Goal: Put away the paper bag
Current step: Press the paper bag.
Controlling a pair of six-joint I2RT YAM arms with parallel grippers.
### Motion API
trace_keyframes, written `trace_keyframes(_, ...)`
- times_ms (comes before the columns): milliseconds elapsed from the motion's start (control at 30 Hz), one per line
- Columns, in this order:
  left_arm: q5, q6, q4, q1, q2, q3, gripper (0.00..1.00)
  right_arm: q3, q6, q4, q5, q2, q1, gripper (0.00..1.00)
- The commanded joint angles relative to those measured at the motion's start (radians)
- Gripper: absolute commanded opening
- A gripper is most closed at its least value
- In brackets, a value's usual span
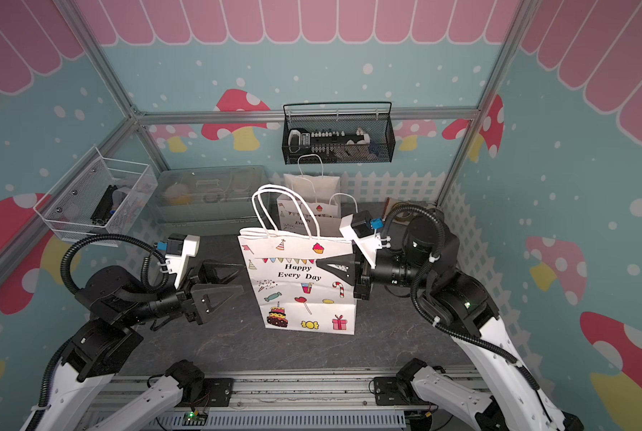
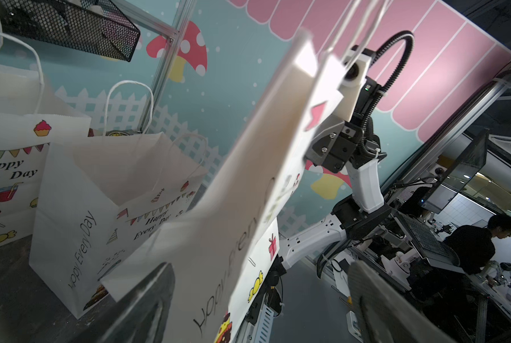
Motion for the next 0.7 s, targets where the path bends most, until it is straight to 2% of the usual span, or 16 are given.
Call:
trace_keyframes(0,-0.019,0.03,0.075,-0.001,-0.076,-0.052,0.93,0.067,-0.04,-0.061,-0.266,0.081,-0.086,0.0)
trace_keyframes(167,-0.063,0.007,0.167,-0.001,-0.149,-0.15,0.94,0.179,-0.012,-0.014,-0.588,0.199,-0.155,0.0)
trace_keyframes(267,-0.102,0.055,0.108,-0.003,-0.171,-0.138,0.94,0.174,0.172,0.22,-0.697,0.222,-0.167,0.0)
trace_keyframes(367,-0.145,0.094,0.055,-0.002,-0.195,-0.122,0.95,0.134,0.44,0.538,-0.738,0.226,-0.168,0.0)
trace_keyframes(400,-0.148,0.097,0.053,-0.002,-0.199,-0.121,0.95,0.138,0.475,0.566,-0.747,0.23,-0.168,0.0)
trace_keyframes(667,-0.033,0.054,0.152,-0.002,-0.146,-0.162,0.95,0.159,0.506,0.565,-0.751,0.266,-0.166,0.0)
